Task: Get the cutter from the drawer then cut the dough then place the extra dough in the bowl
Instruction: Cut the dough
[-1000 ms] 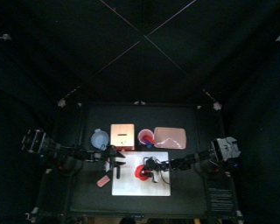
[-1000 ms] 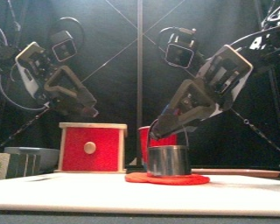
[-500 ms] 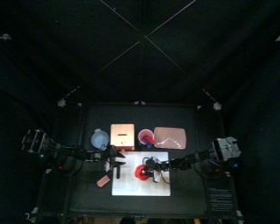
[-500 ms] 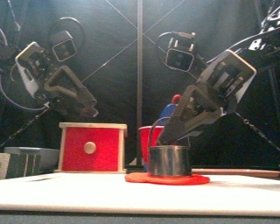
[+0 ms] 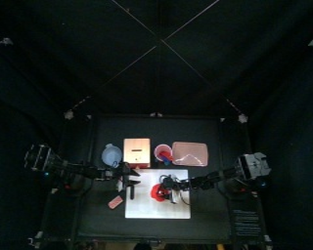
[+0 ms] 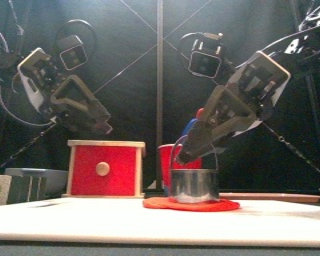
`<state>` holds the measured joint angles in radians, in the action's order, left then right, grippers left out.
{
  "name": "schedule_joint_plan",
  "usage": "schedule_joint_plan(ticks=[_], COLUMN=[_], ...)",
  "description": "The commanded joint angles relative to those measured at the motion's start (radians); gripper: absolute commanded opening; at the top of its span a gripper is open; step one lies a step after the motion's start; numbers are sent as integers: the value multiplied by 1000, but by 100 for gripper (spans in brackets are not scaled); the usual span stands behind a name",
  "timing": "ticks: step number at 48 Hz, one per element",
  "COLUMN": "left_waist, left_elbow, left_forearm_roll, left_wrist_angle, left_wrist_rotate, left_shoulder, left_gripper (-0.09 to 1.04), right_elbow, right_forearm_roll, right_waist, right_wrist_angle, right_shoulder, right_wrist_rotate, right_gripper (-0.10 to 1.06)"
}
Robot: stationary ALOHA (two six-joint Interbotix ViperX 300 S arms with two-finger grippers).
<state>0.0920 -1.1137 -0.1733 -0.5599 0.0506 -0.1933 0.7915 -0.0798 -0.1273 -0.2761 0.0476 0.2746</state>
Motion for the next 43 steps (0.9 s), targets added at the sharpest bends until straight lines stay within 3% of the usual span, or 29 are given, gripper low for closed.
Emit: schedule_joint_plan(ticks=[1, 11, 22, 36, 43], left_waist=[2, 2, 29, 57, 58], left_elbow=[11, 17, 51, 114, 172], left_forearm_roll=[0, 34, 123, 158, 183], left_wrist_angle=[-8, -11, -34, -330, -391], left_wrist_rotate=[-5, -9, -8, -9, -9], left_shoulder=[-3, -3, 18, 256, 359], left_gripper=[80, 79, 79, 79, 79], right_elbow=[0, 52, 140, 181, 181], right_forearm_roll=[-2, 14, 121, 189, 209], right_waist=[3, 0, -9, -51, -66], right_wrist_angle=[31, 60, 15, -81, -92], right_shoulder=[-77, -187, -256, -235, -198], right_wrist_rotate=[0, 9, 3, -2, -2], right_gripper=[86, 86, 86, 86, 86])
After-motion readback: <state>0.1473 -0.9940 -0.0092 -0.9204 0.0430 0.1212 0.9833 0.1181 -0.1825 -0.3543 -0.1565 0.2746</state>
